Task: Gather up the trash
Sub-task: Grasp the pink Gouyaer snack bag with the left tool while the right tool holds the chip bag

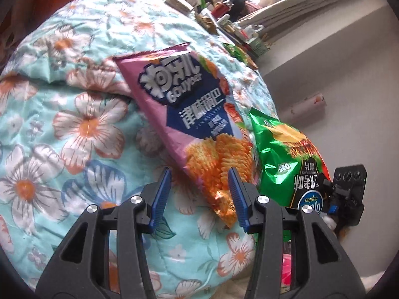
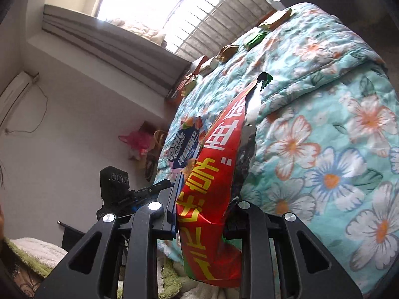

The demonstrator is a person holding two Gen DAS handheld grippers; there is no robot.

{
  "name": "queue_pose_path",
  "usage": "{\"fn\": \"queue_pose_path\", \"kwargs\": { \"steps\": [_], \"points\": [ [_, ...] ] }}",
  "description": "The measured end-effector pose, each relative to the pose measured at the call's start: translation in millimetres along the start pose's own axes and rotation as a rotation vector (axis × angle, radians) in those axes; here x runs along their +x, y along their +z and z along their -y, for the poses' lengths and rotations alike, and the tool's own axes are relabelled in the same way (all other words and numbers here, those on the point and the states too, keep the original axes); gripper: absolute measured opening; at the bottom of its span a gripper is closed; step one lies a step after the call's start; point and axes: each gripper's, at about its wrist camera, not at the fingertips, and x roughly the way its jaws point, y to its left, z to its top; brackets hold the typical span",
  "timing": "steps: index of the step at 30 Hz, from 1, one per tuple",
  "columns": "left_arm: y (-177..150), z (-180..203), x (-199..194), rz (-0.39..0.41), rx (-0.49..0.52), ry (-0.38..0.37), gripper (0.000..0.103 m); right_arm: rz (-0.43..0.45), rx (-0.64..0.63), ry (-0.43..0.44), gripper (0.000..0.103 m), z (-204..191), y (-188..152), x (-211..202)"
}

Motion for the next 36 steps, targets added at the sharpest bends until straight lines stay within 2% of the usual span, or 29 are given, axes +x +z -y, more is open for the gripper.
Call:
{"fn": "queue_pose_path", "kwargs": {
  "steps": [3,6,9,11,18,20,22,24,26,31,36],
  "points": [
    [4.2,-2.2,6.7,-0.004,-0.036,-0.028,0.044,-0.010,0.015,-0.082,0.024,7.9,-1.5,4.9],
    [6.7,8.8,-0.5,0.048,-0.009,-0.094,0.044,-0.026,0.026,-0.148,0.024,13.0,-2.3,13.2],
    [10.8,20.3,-8.8,0.102,0.021,-0.185,0.044,-0.032,0.033,-0.164,0.024,15.8,-3.2,20.4],
    [12.8,24.0,-9.4,0.118,0.020,-0.219,0.044,-0.032,0.042,-0.173,0.024,18.1,-3.0,25.6],
    [20.3,26.5,26.0,0.075,-0.010,-0.126,0.043,-0.041,0.095,-0.173,0.024,29.2,-9.3,26.2],
    [19.7,27.8,36.8,0.056,-0.013,-0.106,0.036,-0.040,0.101,-0.169,0.024,28.5,-11.9,23.2],
    [19.2,31.2,41.3,0.064,-0.006,-0.080,0.022,-0.035,0.104,-0.170,0.024,29.2,-13.7,20.6],
    [20.3,36.8,39.8,0.074,0.026,-0.050,0.010,-0.022,0.105,-0.172,0.024,31.1,-13.3,18.7],
    [21.9,45.2,35.2,0.058,0.076,-0.025,0.004,-0.004,0.103,-0.171,0.024,26.7,-13.0,9.0],
    [17.7,76.9,12.1,0.072,0.235,0.153,0.003,0.041,0.102,-0.201,0.024,20.1,-12.5,-15.9],
    [9.2,103.4,-15.0,0.073,0.348,0.194,0.003,0.069,0.106,-0.193,0.026,15.3,-16.4,-28.1]
  ]
}}
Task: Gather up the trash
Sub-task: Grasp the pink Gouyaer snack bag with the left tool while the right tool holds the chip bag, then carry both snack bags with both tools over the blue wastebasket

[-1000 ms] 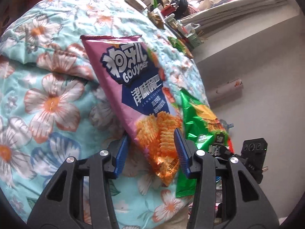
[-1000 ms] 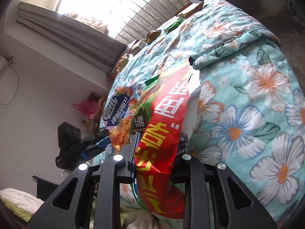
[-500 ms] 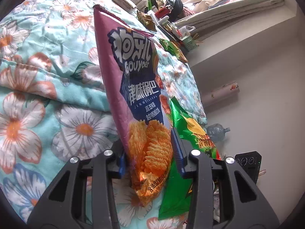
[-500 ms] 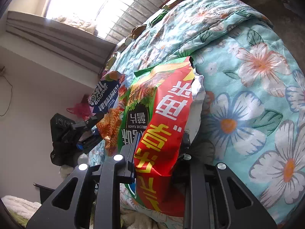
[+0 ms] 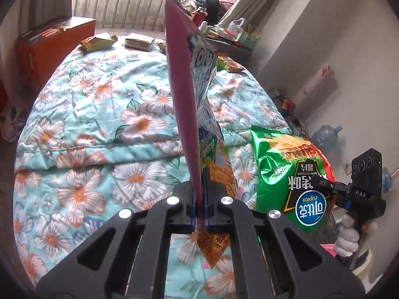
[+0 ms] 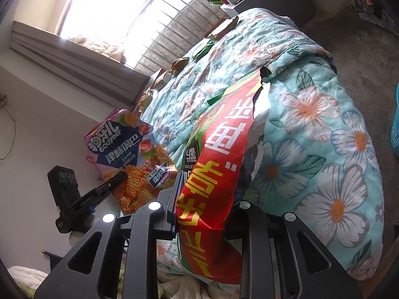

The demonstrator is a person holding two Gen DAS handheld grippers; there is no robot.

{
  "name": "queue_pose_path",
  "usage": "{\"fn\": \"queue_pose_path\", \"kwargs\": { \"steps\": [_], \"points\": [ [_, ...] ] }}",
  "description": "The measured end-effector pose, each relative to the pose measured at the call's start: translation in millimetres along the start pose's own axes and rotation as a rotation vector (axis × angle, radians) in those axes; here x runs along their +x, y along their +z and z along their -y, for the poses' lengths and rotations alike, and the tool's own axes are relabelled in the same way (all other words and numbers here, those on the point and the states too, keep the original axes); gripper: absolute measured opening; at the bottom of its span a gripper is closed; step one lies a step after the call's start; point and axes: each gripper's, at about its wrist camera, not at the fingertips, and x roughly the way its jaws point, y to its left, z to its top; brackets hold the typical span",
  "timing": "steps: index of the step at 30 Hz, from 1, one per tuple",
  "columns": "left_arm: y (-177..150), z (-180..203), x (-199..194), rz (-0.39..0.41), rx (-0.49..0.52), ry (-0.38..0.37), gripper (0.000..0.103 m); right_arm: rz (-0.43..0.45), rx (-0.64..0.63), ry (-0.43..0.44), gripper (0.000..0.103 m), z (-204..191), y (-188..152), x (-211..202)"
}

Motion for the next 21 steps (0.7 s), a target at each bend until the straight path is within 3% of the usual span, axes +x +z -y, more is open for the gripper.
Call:
{"fn": "queue_pose_path", "kwargs": {
  "steps": [9,21],
  "points": [
    [6.9,37.0,11.3,-0.011,0.071,0.023,0.003,0.006,0.155,0.057,0.028,19.2,-8.0,18.7],
    [12.8,69.8,9.9,0.042,0.169,0.083,0.003,0.134,0.185,0.136,0.023,29.5,-26.2,-35.8]
  ]
}}
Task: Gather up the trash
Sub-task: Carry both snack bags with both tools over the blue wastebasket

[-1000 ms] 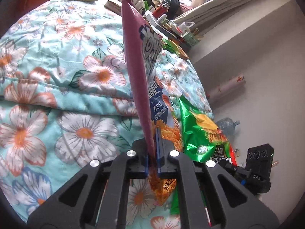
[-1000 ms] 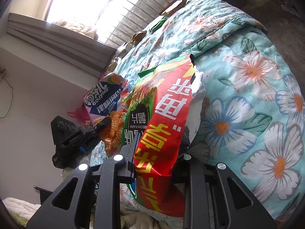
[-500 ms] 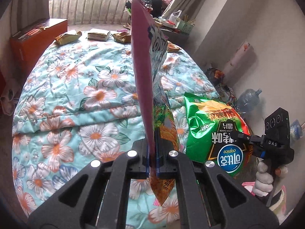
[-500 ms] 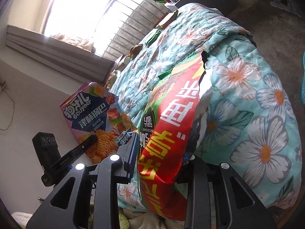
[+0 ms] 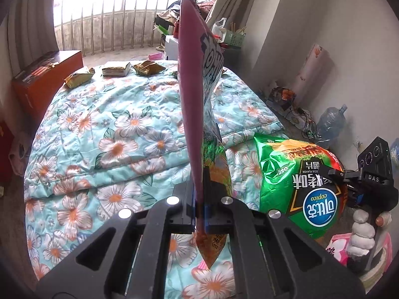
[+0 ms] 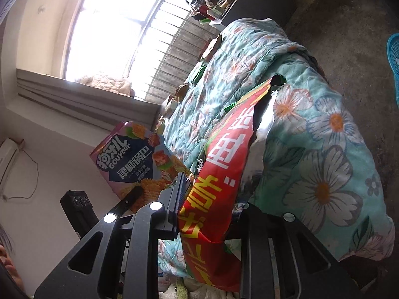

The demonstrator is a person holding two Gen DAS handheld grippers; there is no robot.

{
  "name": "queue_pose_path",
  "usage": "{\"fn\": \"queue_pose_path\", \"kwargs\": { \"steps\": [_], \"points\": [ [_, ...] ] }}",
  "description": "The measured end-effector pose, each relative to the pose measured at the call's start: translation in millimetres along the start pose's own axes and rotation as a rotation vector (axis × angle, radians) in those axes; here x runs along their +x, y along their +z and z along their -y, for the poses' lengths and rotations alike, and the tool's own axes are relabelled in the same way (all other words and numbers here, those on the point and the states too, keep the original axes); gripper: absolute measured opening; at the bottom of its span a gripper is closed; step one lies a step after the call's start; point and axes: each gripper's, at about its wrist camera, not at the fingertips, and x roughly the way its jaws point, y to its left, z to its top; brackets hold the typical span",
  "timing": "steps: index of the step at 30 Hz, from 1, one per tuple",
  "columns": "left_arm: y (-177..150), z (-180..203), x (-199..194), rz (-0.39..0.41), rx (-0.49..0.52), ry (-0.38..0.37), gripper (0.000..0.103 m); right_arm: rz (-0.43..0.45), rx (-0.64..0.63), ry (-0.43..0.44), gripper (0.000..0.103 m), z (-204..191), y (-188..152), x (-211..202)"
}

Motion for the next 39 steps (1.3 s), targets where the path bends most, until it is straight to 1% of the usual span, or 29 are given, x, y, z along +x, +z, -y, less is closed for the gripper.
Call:
{"fn": "queue_pose_path", "kwargs": {
  "steps": [10,22,27,29,34,39],
  "points": [
    [1.0,17.1,-0.7,0.021,0.056,0.024,0.003,0.041,-0.019,0.020,0.023,-3.1,1.8,-21.0],
    [2.0,21.5,-3.9,0.049,0.090,0.054,0.003,0.056,-0.032,0.026,0.023,-6.1,-0.7,-19.8],
    [2.6,26.5,-5.2,0.057,0.105,0.055,0.003,0.068,-0.038,0.031,0.023,-5.5,0.1,-22.9],
    [4.3,29.1,-5.8,0.060,0.112,0.044,0.003,0.076,-0.040,0.038,0.023,-5.3,0.7,-25.1],
    [15.2,35.4,-6.3,0.074,0.131,-0.013,0.003,0.093,-0.040,0.046,0.023,-3.8,0.9,-29.9],
    [35.2,54.6,4.3,0.058,0.160,-0.100,0.003,0.159,-0.029,0.063,0.023,6.6,0.0,-51.2]
  ]
}}
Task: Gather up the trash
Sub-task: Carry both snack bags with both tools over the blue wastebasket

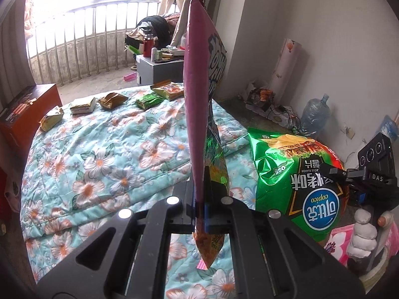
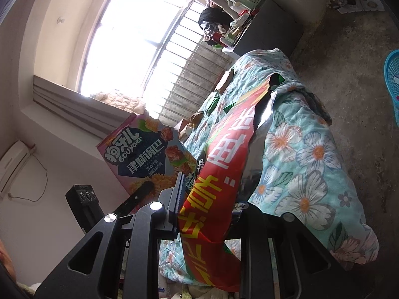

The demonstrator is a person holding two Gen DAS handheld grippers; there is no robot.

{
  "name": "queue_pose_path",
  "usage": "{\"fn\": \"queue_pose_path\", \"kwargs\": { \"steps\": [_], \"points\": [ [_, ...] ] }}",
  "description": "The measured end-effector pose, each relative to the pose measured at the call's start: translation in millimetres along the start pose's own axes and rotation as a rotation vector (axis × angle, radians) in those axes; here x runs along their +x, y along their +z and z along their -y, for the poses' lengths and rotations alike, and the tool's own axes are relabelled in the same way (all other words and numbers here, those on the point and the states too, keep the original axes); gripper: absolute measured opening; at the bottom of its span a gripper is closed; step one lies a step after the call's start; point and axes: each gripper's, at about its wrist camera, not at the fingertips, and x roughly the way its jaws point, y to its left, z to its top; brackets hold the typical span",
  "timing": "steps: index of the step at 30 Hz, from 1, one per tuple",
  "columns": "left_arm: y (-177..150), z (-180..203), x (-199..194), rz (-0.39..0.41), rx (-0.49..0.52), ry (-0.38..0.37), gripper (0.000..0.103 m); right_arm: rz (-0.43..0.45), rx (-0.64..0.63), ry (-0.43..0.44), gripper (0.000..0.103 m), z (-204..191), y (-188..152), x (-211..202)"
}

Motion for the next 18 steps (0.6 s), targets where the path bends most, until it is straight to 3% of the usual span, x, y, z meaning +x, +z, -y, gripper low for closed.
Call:
{"fn": "queue_pose_path", "kwargs": {
  "steps": [6,10,18],
  "points": [
    [30.1,42.3,28.0,-0.009,0.022,-0.171,0.003,0.145,0.077,-0.012,0.023,36.0,17.8,-55.7],
    [38.9,82.0,58.4,-0.057,0.052,-0.256,0.003,0.253,0.132,-0.050,0.023,66.8,22.8,-99.2],
    [47.5,149.6,116.6,-0.162,0.125,-0.361,0.003,0.464,0.320,-0.136,0.023,150.4,30.6,-161.3]
  ]
}}
